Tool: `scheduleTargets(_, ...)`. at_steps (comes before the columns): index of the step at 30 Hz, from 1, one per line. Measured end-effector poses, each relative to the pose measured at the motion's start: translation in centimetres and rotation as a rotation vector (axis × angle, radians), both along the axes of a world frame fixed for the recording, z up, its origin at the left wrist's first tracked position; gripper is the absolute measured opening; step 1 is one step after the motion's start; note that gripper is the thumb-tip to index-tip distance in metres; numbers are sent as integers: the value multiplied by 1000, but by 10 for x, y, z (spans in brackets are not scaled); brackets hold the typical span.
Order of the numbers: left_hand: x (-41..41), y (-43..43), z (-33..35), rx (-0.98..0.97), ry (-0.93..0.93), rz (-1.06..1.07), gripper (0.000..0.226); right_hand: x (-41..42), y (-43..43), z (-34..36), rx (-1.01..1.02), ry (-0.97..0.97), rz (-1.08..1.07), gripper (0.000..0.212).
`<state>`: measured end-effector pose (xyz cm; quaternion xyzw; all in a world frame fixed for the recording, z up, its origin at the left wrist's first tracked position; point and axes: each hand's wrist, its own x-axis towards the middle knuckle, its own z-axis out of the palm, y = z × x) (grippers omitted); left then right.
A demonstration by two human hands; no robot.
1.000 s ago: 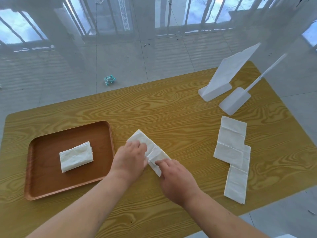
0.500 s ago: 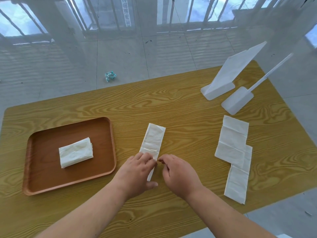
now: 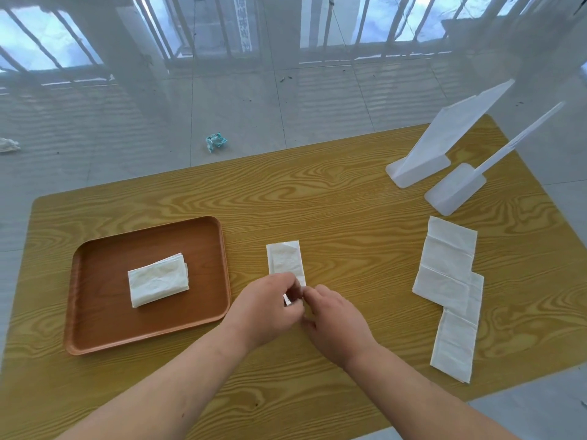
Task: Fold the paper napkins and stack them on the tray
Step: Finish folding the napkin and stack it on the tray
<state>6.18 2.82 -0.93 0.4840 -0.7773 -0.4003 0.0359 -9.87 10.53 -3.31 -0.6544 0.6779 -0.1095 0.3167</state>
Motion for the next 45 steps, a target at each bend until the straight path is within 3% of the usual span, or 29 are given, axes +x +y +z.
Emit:
scheduleTargets(5,11,-16,6,-85,60,244,24,0,-21,3,106,-315,-300,8)
scheduleTargets(9,25,-20,-2,-211,55,375,36,-4,-44,5,173,-317,-394,29)
scheduleTargets(11,28,-15,-6,-298,36,312,36,-4,-52,7,151,-166,-445,26)
scheduleTargets(14,28,-12,-11,-434,-81,-8,35,-3,-50,10,40,-83,-506,24)
scheduleTargets(17,22,-11,-18,-402,-286,-293,48,1,-38,12,-24,-7,-414,12)
scheduleTargets(22,14,-1,-24,-382,-469,-310,63,2,-17,5,105,2,-441,31)
scheduleTargets(26,9,9,-26,-373,-535,-330,75,7,-11,3,77,-187,-539,19)
scheduleTargets(28,6,10,-25,-339,-530,-319,76,9,-10,5,-65,-144,-447,32)
scheduleTargets(30,3,9,-23,-292,-483,-275,69,8,-12,2,-181,5,-168,46)
scheduleTargets(34,10,1,-22,-362,-417,-73,50,3,-10,-14,-27,241,248,60)
scheduleTargets(38,28,-13,-26,-338,-553,74,78,-5,-4,-24,35,355,349,67)
scheduleTargets(40,32,-21,-28,-330,-561,82,81,-4,-3,-26,37,387,366,71)
scheduleTargets(45,24,-33,-17,-225,-448,139,44,0,0,-29,64,415,369,78)
